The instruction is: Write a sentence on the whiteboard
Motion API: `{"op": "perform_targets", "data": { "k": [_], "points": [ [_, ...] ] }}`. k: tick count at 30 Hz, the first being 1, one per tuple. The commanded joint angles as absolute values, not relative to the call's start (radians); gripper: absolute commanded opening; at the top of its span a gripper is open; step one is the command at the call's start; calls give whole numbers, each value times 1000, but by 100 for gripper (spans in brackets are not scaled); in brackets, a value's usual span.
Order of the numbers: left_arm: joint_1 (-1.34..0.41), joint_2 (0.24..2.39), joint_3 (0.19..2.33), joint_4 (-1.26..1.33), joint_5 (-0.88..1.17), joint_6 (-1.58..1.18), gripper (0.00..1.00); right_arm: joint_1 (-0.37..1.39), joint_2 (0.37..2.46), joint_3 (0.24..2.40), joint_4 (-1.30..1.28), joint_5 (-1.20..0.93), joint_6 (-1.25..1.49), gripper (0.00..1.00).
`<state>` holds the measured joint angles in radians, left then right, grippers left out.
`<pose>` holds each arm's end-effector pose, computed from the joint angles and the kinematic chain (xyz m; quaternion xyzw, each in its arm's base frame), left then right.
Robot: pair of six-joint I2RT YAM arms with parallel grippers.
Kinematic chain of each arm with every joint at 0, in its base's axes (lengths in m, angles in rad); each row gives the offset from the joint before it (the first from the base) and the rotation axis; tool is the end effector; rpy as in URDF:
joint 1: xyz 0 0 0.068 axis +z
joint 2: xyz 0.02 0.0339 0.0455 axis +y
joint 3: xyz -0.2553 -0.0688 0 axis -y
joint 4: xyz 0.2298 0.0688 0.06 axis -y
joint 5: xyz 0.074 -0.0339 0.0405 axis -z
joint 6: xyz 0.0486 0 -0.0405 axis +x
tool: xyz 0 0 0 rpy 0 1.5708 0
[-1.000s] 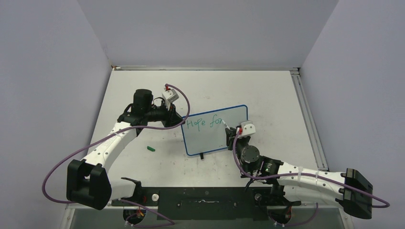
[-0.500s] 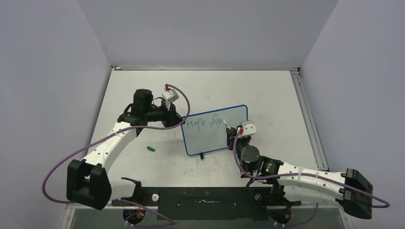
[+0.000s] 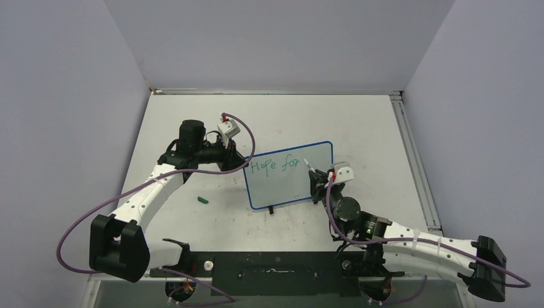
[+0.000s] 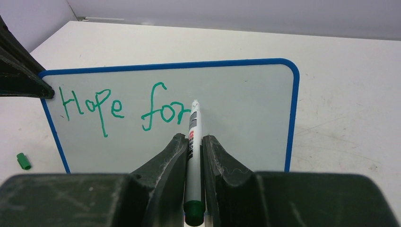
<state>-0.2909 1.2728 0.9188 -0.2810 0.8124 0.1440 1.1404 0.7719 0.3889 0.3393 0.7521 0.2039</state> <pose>0.2465 -0.1106 0.2704 0.3509 0.7621 -0.3821 0.3873 0.1061 0.1516 0.2566 -0.0766 0.7142 0.1929 0.6685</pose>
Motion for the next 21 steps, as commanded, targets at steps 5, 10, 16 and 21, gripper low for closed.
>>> {"op": "perform_targets", "data": {
  "k": [5,10,16,21],
  "points": [
    [-293,1282,922,-331,774,187,0,1063,683,419,268,728,161,5],
    [-293,1282,922,-337,777,190,0,971,697,416,302,610,173,5],
    [-292,1286,925,-339,777,192,0,967,726,420,375,560,145,5],
    [-293,1290,926,-340,776,192,0,968,757,418,416,546,139,5]
  ]
}}
